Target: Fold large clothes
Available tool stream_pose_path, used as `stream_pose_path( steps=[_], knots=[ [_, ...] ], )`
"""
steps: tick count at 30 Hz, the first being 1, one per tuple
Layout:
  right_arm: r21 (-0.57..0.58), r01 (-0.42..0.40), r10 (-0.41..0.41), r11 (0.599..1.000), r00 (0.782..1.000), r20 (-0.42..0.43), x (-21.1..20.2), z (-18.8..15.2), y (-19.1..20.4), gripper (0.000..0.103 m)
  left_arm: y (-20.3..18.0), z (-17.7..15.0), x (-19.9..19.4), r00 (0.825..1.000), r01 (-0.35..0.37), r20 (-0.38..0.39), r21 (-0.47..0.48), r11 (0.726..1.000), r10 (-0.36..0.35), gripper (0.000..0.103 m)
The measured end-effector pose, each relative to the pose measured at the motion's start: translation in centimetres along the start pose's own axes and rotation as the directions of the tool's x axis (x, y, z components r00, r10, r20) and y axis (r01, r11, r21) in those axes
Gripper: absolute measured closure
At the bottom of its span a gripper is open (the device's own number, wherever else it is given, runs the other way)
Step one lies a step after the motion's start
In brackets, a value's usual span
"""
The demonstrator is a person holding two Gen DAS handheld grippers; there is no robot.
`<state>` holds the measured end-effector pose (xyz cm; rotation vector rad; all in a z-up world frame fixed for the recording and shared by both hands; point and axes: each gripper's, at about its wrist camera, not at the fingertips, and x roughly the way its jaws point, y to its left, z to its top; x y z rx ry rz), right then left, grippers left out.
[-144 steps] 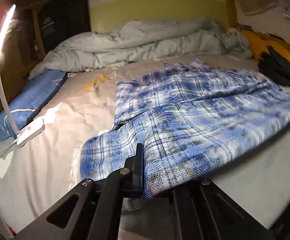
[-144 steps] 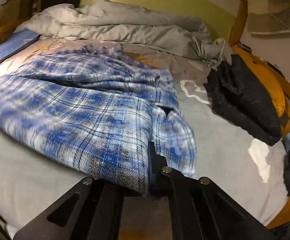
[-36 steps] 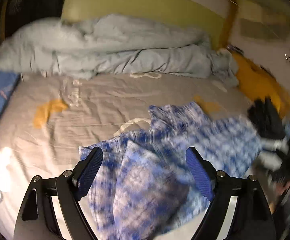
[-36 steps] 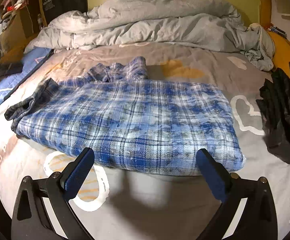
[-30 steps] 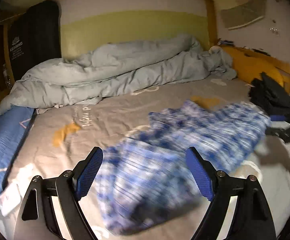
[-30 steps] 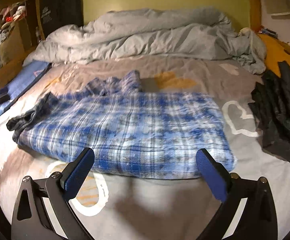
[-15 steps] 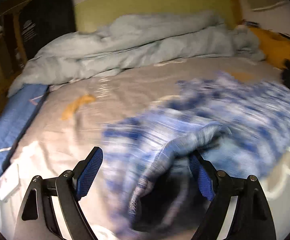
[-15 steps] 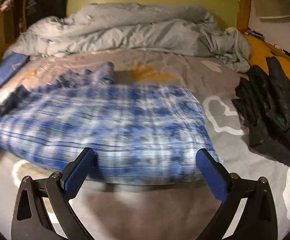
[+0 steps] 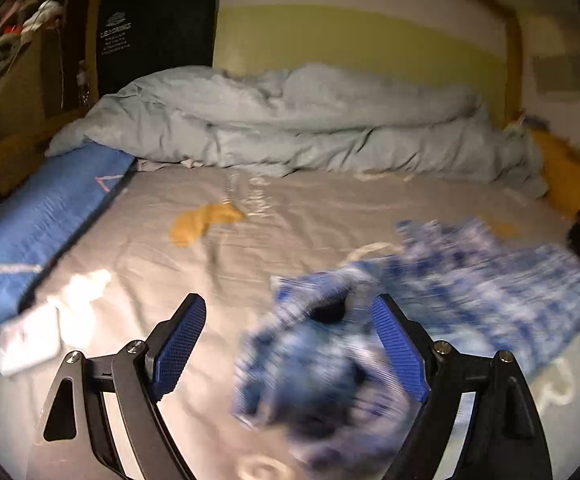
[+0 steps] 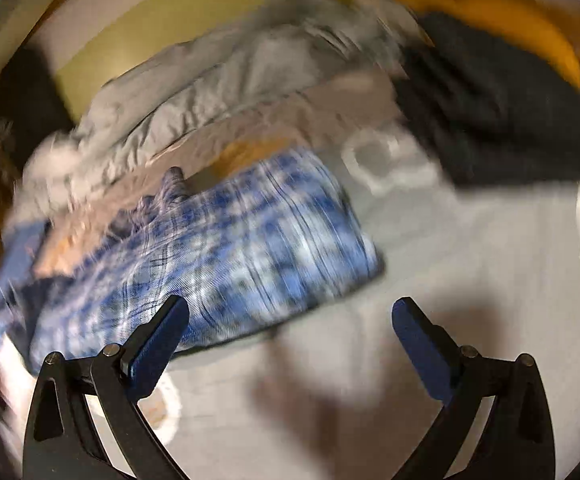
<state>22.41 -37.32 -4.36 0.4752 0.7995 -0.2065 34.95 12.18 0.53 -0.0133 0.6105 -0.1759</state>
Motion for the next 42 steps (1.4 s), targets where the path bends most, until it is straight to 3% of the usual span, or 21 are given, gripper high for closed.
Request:
stream_pose_path(
  steps=[3,5,8,11,13,14,15,18,19,24,28,33,37,42],
  knots=[
    [0.137,0.005,0.005,0.991,0.997,-0.074,1.7,-0.2,-2.1,0.002,-1.0,-0.7,-2.9,0.996,0.062,0.064,-0.016,0.998,-0.061,0.017],
    [0.193,-0.006,0.016,0.981,0.999,-0.052,2.2,0.1,-2.9,0.002,-2.4,-0.5,-4.4,0.992,0.091,0.082,0.030,0.995,-0.093,0.017],
    [0.222,-0.047,0.048,0.974,0.999,-0.002,2.9,0.7,-2.9,0.002,-4.5,-0.2,-4.6,0.987,0.153,0.039,0.085,0.985,-0.157,0.016],
    [0.218,-0.092,0.094,0.972,0.996,0.001,4.0,0.7,-2.6,0.004,-5.2,-0.7,-2.2,0.982,0.187,-0.044,0.060,0.981,-0.184,0.016],
    [0.203,-0.073,0.072,0.976,0.997,0.012,4.4,0.6,-2.2,0.013,-5.2,-1.8,-0.1,0.985,0.154,-0.092,0.059,0.986,-0.148,0.016],
    [0.189,-0.058,0.054,0.980,0.998,0.024,4.5,0.7,-2.0,0.027,-5.1,-2.3,0.8,0.983,0.149,-0.117,0.055,0.987,-0.142,0.016],
    [0.179,-0.049,0.044,0.983,0.999,0.031,4.5,0.8,-1.7,0.052,-4.9,-3.0,1.8,0.979,0.148,-0.147,0.048,0.988,-0.139,0.016],
    [0.158,0.006,-0.014,0.987,0.999,0.050,4.4,1.4,-1.0,0.085,-4.2,-5.0,3.9,0.975,0.112,-0.200,0.055,0.992,-0.099,0.021],
    [0.149,0.018,-0.028,0.989,0.998,0.064,4.2,1.6,-0.6,0.090,-3.8,-5.4,4.3,0.972,0.112,-0.212,0.046,0.993,-0.100,0.021],
    [0.038,0.080,-0.085,0.996,0.984,0.155,1.8,2.9,4.2,0.095,-2.0,-5.2,3.8,0.973,0.113,-0.199,-0.020,0.993,-0.114,0.021],
    [-0.090,0.009,0.010,0.996,0.979,0.206,-0.7,2.9,10.1,0.095,-0.3,-3.8,1.5,0.980,0.126,-0.147,-0.062,0.990,-0.134,0.021],
    [-0.262,-0.066,0.123,0.963,0.970,0.208,-2.0,1.2,18.2,0.095,1.4,-2.5,0.2,0.987,0.089,-0.123,-0.078,0.993,-0.098,0.021],
    [-0.390,-0.081,0.145,0.917,0.980,0.137,-0.1,-1.8,23.4,0.095,2.6,-3.1,0.7,0.982,0.049,-0.176,-0.108,0.993,-0.068,0.021],
    [-0.417,-0.143,0.128,0.897,0.990,-0.064,4.9,-5.9,25.0,0.094,3.9,-4.2,1.2,0.973,0.035,-0.219,-0.180,0.983,-0.075,0.021]
  ],
)
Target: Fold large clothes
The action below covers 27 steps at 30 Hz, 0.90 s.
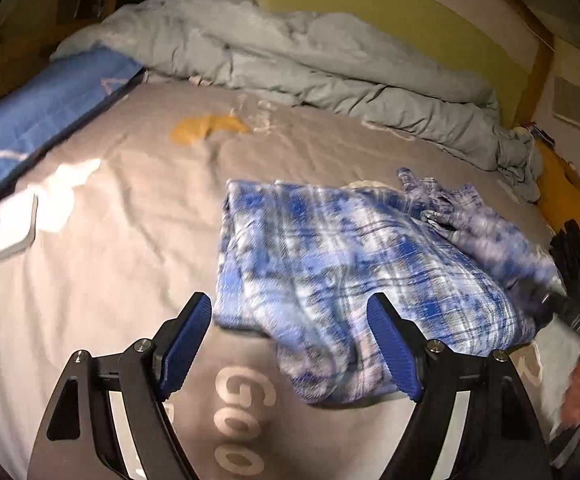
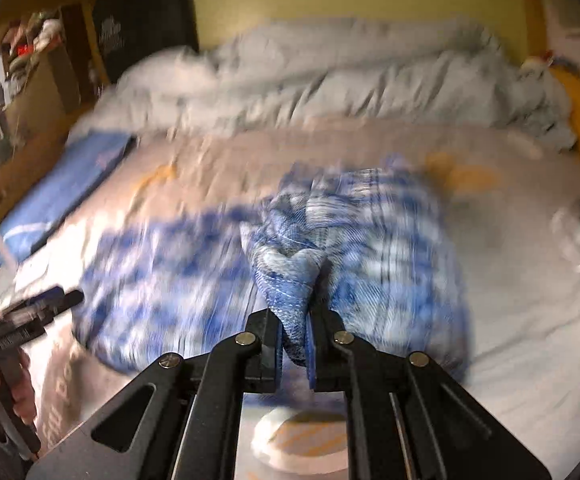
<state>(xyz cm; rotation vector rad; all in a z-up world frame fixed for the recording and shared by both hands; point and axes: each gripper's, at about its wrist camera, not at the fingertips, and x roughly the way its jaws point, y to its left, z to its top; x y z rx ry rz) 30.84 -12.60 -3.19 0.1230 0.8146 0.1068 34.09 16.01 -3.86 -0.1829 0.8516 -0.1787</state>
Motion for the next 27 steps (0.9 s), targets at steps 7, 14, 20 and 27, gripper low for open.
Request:
stream_pose_path(
  steps=[7,14,20,27],
  knots=[
    [-0.018,-0.112,0.112,0.994,0.994,-0.002,-0.3,-2.0,-0.1,0.053,1.6,-1.7,2.2,0.993,0.048,-0.099,-0.182,0.982,-0.066,0.019],
    [-0.003,-0.192,0.192,0.981,0.980,0.053,-3.3,-1.7,-0.6,0.048,0.7,-2.4,4.2,0.992,0.104,-0.056,-0.163,0.981,-0.114,0.019],
    [0.035,-0.254,0.255,0.967,0.967,-0.019,-0.3,-0.5,-1.9,0.092,0.5,-2.1,4.2,0.989,0.148,0.012,-0.180,0.972,-0.148,0.085],
    [0.100,-0.300,0.312,0.949,0.937,-0.154,3.9,-1.3,-2.5,0.097,-4.5,1.3,-1.3,0.970,0.176,0.179,-0.038,0.984,-0.167,0.091]
  ],
)
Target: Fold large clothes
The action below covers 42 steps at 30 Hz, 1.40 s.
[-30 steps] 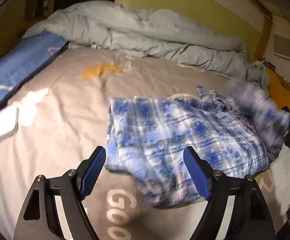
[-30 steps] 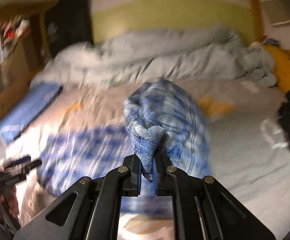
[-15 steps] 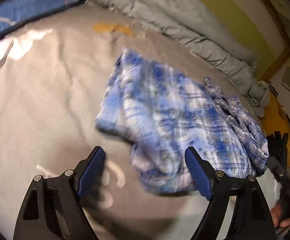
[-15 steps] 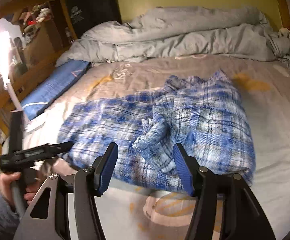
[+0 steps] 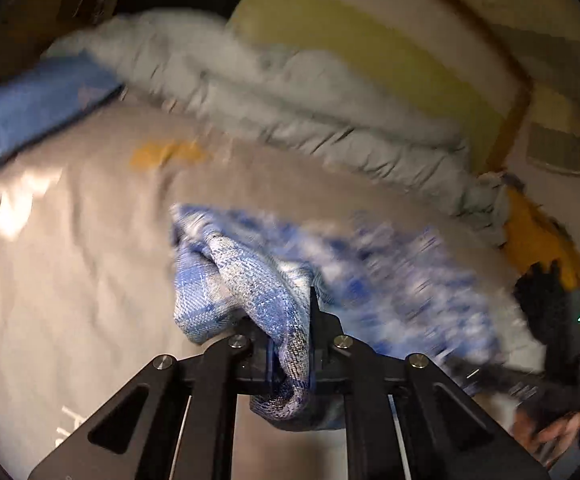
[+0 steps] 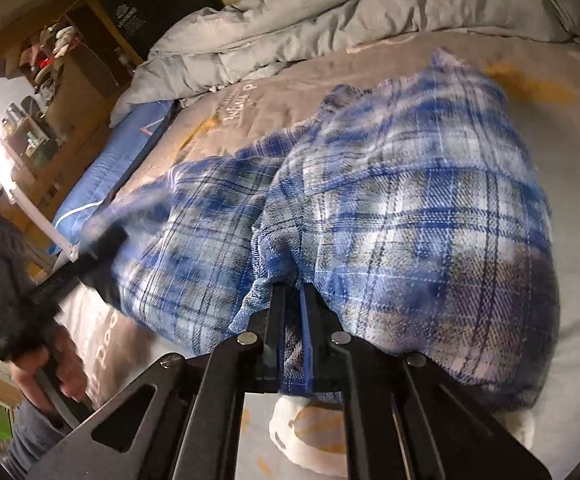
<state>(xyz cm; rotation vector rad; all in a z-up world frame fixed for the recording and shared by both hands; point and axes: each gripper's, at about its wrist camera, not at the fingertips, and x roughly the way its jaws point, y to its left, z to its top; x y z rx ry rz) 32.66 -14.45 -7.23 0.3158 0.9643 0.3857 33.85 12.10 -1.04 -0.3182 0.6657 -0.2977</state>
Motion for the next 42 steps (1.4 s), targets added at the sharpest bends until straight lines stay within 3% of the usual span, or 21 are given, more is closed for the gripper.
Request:
stream_pose_path(
  steps=[4,7,11,14,16,19,21,23,24,25,28,30,33,35,37,39,42],
  knots=[
    [-0.036,-0.005,0.004,0.999,1.000,-0.031,-1.6,-0.2,-0.3,0.097,-7.1,2.7,-1.2,0.995,0.083,0.046,0.092,0.992,-0.087,0.092],
    [-0.053,0.003,-0.003,0.999,1.000,-0.007,-4.8,-0.5,-0.8,0.095,-12.8,3.5,-0.7,0.985,0.161,0.026,0.164,0.973,-0.168,0.092],
    [-0.016,0.078,-0.075,0.997,0.990,0.120,-11.0,-0.1,-3.4,0.063,-20.5,2.0,2.4,0.964,0.264,-0.058,0.236,0.935,-0.258,0.092],
    [0.011,0.239,-0.234,0.971,0.944,0.233,-15.7,-0.3,-6.1,0.061,-24.2,-0.9,6.1,0.939,0.337,-0.156,0.230,0.913,-0.307,0.092],
    [0.034,0.308,-0.304,0.951,0.909,0.284,-18.0,-0.7,-7.9,0.059,-25.4,-3.7,9.1,0.924,0.353,-0.237,0.218,0.910,-0.301,0.092],
    [0.104,0.333,-0.349,0.937,0.886,0.306,-19.9,-1.0,-10.9,0.055,-25.4,-6.5,11.5,0.920,0.346,-0.272,0.231,0.909,-0.281,0.092],
    [0.145,0.322,-0.351,0.936,0.888,0.298,-20.2,-1.1,-12.4,0.055,-25.0,-7.5,10.1,0.927,0.357,-0.226,0.287,0.889,-0.299,0.081],
    [0.172,0.306,-0.345,0.936,0.896,0.280,-19.9,-0.6,-13.3,0.055,-24.6,-7.6,8.1,0.921,0.383,-0.195,0.314,0.869,-0.336,0.053],
    [0.176,0.298,-0.337,0.938,0.903,0.268,-19.6,-0.4,-13.5,0.055,-24.3,-7.4,7.2,0.923,0.382,-0.177,0.319,0.867,-0.341,0.030],
    [0.172,0.293,-0.330,0.940,0.907,0.259,-19.2,-0.3,-13.4,0.055,-23.8,-7.3,6.0,0.935,0.353,-0.148,0.324,0.878,-0.322,0.018],
    [0.125,0.285,-0.309,0.950,0.912,0.269,-19.1,-0.6,-12.2,0.054,-22.2,-6.9,3.6,0.935,0.353,-0.127,0.301,0.886,-0.330,0.018],
    [0.085,0.287,-0.300,0.954,0.908,0.292,-19.2,-0.9,-11.0,0.050,-20.6,-6.3,2.1,0.946,0.323,-0.095,0.285,0.902,-0.309,0.018],
    [0.017,0.278,-0.268,0.960,0.904,0.333,-19.0,-0.8,-8.7,0.043,-18.1,-5.1,1.5,0.979,0.206,-0.057,0.275,0.939,-0.198,0.018],
    [-0.029,0.262,-0.238,0.965,0.912,0.335,-18.2,-0.3,-7.2,0.038,-16.1,-4.2,2.4,0.989,0.146,-0.058,0.237,0.960,-0.136,0.018],
    [-0.050,0.236,-0.208,0.970,0.924,0.320,-17.0,0.4,-6.0,0.030,-13.9,-3.3,3.8,0.988,0.135,-0.094,0.160,0.978,-0.121,0.018],
    [-0.060,0.192,-0.167,0.979,0.942,0.290,-15.4,1.3,-5.2,0.009,-12.6,-3.0,5.1,0.984,0.131,-0.132,0.103,0.986,-0.116,0.018],
    [-0.006,0.161,-0.155,0.987,0.961,0.230,-12.6,2.4,-5.8,0.005,-10.8,-3.0,7.5,0.968,0.168,-0.185,-0.018,0.986,-0.168,0.018]
  ],
)
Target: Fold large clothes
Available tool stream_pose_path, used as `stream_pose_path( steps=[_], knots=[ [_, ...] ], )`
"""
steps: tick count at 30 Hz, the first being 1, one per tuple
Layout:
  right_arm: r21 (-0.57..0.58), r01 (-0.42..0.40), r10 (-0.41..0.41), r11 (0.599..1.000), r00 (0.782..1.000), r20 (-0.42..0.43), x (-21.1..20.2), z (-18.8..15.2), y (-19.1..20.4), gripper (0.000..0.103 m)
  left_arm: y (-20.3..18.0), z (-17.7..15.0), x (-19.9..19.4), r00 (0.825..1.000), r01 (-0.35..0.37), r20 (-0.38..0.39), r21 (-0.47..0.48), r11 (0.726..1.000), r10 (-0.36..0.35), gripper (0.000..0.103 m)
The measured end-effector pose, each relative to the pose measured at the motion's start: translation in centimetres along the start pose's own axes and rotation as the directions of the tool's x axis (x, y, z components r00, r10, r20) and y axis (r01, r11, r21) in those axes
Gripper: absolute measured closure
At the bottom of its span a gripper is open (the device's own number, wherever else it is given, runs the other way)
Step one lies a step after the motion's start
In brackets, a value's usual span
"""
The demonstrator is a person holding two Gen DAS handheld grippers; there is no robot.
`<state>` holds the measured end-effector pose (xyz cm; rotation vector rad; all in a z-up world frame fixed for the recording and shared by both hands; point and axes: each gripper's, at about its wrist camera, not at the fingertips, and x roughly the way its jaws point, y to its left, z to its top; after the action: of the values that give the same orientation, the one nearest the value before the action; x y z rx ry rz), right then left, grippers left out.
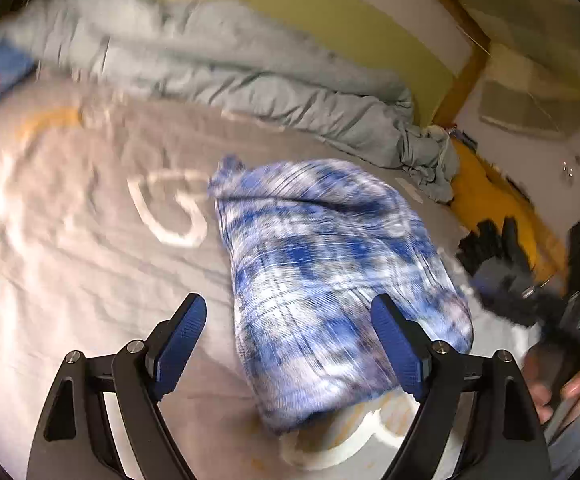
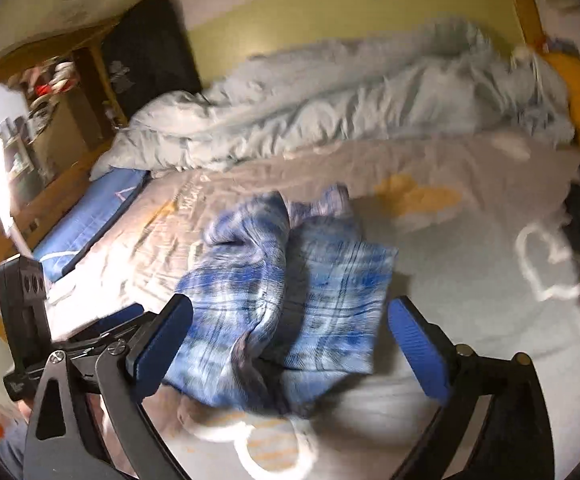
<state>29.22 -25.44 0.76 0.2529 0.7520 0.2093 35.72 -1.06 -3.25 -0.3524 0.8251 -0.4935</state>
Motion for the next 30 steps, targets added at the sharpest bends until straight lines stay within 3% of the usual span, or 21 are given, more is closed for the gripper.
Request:
stream_pose_path(
  steps=[4,6,8,10,13,15,18,23,27,30],
  knots=[
    [0.141,-0.023,0.040,0.990,0.992,-0.120,4.2,-0.5,-2.5,0.005,1.7,0.1,2.2,0.996,0.069,-0.046,-0.117,0.991,-0.075,0.018],
    [0.201,-0.061,0.097,0.978,0.980,-0.176,5.9,-1.1,-3.8,0.006,2.0,0.3,3.0,0.995,0.083,-0.045,-0.134,0.987,-0.090,0.018],
    [0.261,-0.147,0.213,0.954,0.946,-0.245,7.9,-2.0,-4.9,0.013,2.7,0.5,3.9,0.991,0.111,-0.051,-0.153,0.982,-0.120,0.018],
    [0.330,-0.202,0.293,0.922,0.922,-0.253,9.2,-2.6,-5.9,0.016,3.7,0.7,5.3,0.982,0.155,-0.075,-0.211,0.965,-0.174,0.018],
    [0.411,-0.281,0.390,0.867,0.896,-0.212,10.4,-3.3,-6.9,0.033,5.4,0.2,6.9,0.953,0.251,-0.080,-0.329,0.910,-0.292,0.037],
    [0.412,-0.290,0.394,0.864,0.898,-0.195,10.7,-3.5,-6.8,0.047,5.4,0.2,6.9,0.952,0.259,-0.075,-0.313,0.914,-0.296,0.046],
    [0.343,-0.333,0.405,0.878,0.900,-0.163,9.7,-3.4,-5.8,0.064,4.4,0.2,5.9,0.954,0.271,-0.046,-0.286,0.919,-0.296,0.052],
    [0.235,-0.340,0.367,0.911,0.927,-0.082,4.4,-1.3,-4.7,0.066,-0.1,1.6,3.7,0.925,0.369,0.002,-0.228,0.901,-0.379,0.053],
    [0.161,-0.323,0.324,0.933,0.946,0.023,-3.1,0.4,-5.7,0.065,-7.2,4.1,1.6,0.897,0.440,0.014,-0.117,0.891,-0.441,0.053],
    [0.143,-0.296,0.282,0.944,0.953,0.107,-9.8,1.4,-8.0,0.065,-14.2,5.6,1.2,0.863,0.504,0.003,-0.037,0.863,-0.504,0.053]
  ],
)
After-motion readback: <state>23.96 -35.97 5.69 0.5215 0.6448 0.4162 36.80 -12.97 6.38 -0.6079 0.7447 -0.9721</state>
